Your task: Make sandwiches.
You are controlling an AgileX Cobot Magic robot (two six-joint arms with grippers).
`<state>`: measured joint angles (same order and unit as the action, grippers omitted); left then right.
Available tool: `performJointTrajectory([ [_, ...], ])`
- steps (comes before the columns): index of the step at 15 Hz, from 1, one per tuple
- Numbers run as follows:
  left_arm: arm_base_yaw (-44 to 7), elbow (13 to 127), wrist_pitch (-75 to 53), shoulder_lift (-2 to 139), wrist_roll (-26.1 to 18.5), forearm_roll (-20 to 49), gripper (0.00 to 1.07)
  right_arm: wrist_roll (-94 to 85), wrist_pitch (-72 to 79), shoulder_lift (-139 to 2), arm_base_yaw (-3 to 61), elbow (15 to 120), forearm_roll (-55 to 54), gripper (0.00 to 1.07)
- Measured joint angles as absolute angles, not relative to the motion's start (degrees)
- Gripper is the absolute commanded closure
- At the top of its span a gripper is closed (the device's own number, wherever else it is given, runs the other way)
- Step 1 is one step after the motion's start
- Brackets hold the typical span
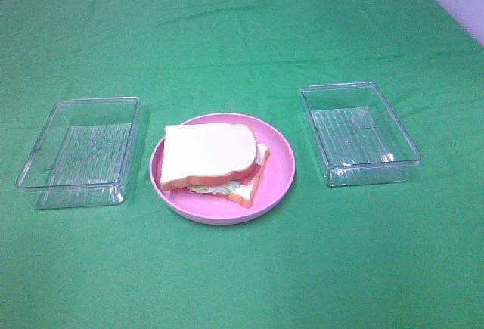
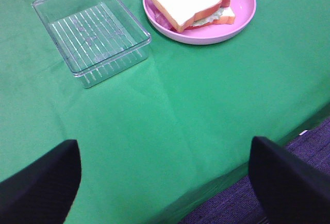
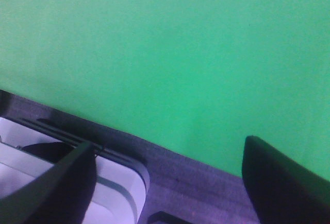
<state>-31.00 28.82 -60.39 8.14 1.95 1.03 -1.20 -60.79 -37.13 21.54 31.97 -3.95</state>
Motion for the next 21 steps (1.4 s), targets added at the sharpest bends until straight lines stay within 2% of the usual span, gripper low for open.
performJointTrajectory([
  [3,-31.0,28.82,-60.39,8.14,1.15,1.09,0.24,-5.1,-61.54,-19.37,21.54,29.97,-4.01,0.34],
  [6,-31.0,28.82,-60.39,8.14,0.46,1.26,0.24,-6.59,-61.36,-9.28,21.54,29.39,-4.58,0.34],
  [14,-30.37,28.82,-60.39,8.14,0.4,1.38,0.24,-6.93,-61.36,-5.79,21.54,29.16,-5.44,0.34],
  [16,-25.73,28.82,-60.39,8.14,0.4,1.38,0.24,-6.93,-61.36,-5.79,18.39,29.16,-5.44,0.34],
  [18,-18.62,28.82,-60.39,8.14,0.4,1.38,0.24,-6.93,-61.36,-5.79,11.69,29.16,-5.44,0.34],
  [19,-16.62,28.82,-60.39,8.14,0.4,1.38,0.24,-6.93,-61.36,-5.79,10.03,29.16,-5.44,0.34],
  [21,-9.8,28.82,-60.39,8.14,0.4,1.38,0.24,-6.93,-61.36,-5.79,2.12,29.16,-5.44,0.34],
])
